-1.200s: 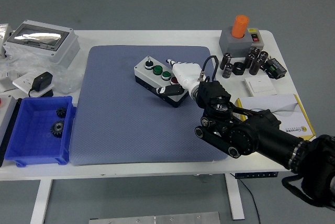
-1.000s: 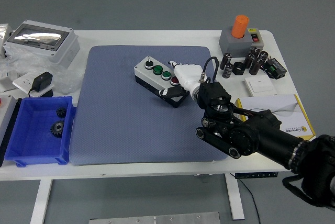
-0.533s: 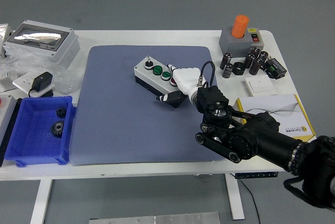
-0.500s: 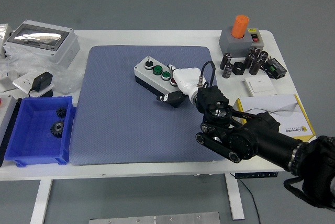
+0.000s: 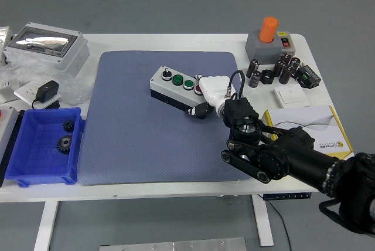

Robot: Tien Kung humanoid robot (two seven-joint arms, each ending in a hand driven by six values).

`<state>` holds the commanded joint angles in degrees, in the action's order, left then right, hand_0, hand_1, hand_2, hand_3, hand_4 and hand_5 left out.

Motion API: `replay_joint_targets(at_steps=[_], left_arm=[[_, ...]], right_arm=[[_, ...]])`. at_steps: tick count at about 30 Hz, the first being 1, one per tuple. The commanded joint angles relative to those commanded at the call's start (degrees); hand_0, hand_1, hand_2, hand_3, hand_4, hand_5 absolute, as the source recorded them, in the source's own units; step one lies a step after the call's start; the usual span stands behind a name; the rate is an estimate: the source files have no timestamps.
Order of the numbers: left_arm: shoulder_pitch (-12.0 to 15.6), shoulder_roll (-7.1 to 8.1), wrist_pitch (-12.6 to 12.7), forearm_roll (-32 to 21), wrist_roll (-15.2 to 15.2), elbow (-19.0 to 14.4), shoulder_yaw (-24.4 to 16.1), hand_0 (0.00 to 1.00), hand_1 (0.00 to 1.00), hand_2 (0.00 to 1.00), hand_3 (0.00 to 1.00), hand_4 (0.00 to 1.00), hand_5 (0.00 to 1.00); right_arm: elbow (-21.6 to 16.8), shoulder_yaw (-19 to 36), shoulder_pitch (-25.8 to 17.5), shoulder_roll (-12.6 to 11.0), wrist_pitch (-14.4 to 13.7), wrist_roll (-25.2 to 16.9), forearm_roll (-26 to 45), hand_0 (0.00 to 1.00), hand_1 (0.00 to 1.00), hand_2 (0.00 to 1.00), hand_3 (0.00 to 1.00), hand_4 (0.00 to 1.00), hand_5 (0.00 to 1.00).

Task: Pick up the button,place it on the desk,press the button,press the button

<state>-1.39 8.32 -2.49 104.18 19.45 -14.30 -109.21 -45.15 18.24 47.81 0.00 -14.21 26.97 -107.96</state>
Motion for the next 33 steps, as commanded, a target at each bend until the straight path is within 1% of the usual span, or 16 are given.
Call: replay_joint_targets(at_steps=[4, 5, 11, 12, 16, 17, 23, 24, 25, 28, 29, 33], left_arm=[[-0.04, 0.03, 0.16, -0.09, -0.98, 0.09, -0.10, 0.680, 0.685, 0.680, 0.825, 0.752, 0.576], [-0.04, 0.03, 0.21, -0.08, -1.15, 0.10, -0.12, 0.679, 0.685, 0.677, 0.824, 0.751, 0.569], [0.08, 0.01, 0.73, -0.20, -2.01, 0.12, -0.05, 0.679, 0.685, 0.677, 0.824, 0.751, 0.569], [0.09, 0.00, 0.82, -0.22, -2.16, 0.13, -0.06, 0.675, 0.684, 0.678, 0.820, 0.753, 0.569], [0.11, 0.00, 1.08, -0.22, -2.65, 0.16, -0.12, 0.675, 0.684, 0.678, 0.820, 0.753, 0.569], [0.12, 0.00, 1.11, -0.23, -2.71, 0.16, -0.13, 0.675, 0.684, 0.674, 0.818, 0.757, 0.569], [0.21, -0.03, 1.19, -0.54, -2.82, 0.13, -0.04, 0.675, 0.684, 0.674, 0.818, 0.757, 0.569], [0.21, -0.03, 1.20, -0.57, -2.85, 0.12, -0.05, 0.674, 0.684, 0.675, 0.817, 0.757, 0.564], [0.22, -0.03, 1.21, -0.59, -2.88, 0.12, -0.07, 0.674, 0.684, 0.675, 0.817, 0.757, 0.564], [0.24, -0.03, 1.30, -0.68, -3.01, 0.12, -0.08, 0.674, 0.684, 0.675, 0.817, 0.757, 0.564], [0.24, -0.03, 1.33, -0.68, -3.04, 0.12, -0.09, 0.674, 0.682, 0.674, 0.817, 0.766, 0.569], [0.30, -0.04, 1.48, -0.65, -3.12, 0.11, -0.11, 0.674, 0.682, 0.674, 0.817, 0.766, 0.569]], right_arm=[[0.00, -0.42, -0.04, 0.00, -0.28, 0.01, -0.06, 0.092, 0.395, 0.492, 0.793, 0.726, 0.213], [-0.03, -0.44, -0.03, 0.00, -0.43, -0.04, -0.13, 0.062, 0.325, 0.385, 0.607, 0.386, 0.123], [-0.27, 0.08, -0.09, 0.00, -1.88, -0.79, -0.26, 0.062, 0.325, 0.385, 0.607, 0.386, 0.123], [-0.30, 0.23, -0.10, 0.00, -2.05, -0.91, -0.27, 0.042, 0.296, 0.350, 0.491, 0.335, 0.002], [-0.27, 0.60, -0.16, 0.00, -2.34, -1.36, 0.08, 0.042, 0.296, 0.350, 0.491, 0.335, 0.002], [-0.24, 0.61, -0.18, 0.00, -2.32, -1.44, 0.21, 0.021, 0.236, 0.308, 0.376, 0.174, 0.002], [-0.11, 0.50, -0.29, 0.00, -1.79, -2.16, 1.08, 0.021, 0.236, 0.308, 0.376, 0.174, 0.002], [-0.05, 0.45, -0.31, 0.00, -1.76, -2.33, 1.32, 0.020, 0.219, 0.309, 0.410, 0.146, 0.002], [0.03, 0.41, -0.33, 0.00, -1.80, -2.49, 1.54, 0.020, 0.219, 0.309, 0.410, 0.146, 0.002], [0.21, 0.45, -0.43, 0.00, -2.42, -3.33, 2.52, 0.020, 0.219, 0.309, 0.410, 0.146, 0.002], [0.22, 0.53, -0.46, 0.00, -2.69, -3.63, 2.81, 0.014, 0.205, 0.291, 0.374, 0.124, 0.002], [0.00, 1.16, -0.57, 0.00, -3.85, -4.78, 3.77, 0.014, 0.205, 0.291, 0.374, 0.124, 0.002]])
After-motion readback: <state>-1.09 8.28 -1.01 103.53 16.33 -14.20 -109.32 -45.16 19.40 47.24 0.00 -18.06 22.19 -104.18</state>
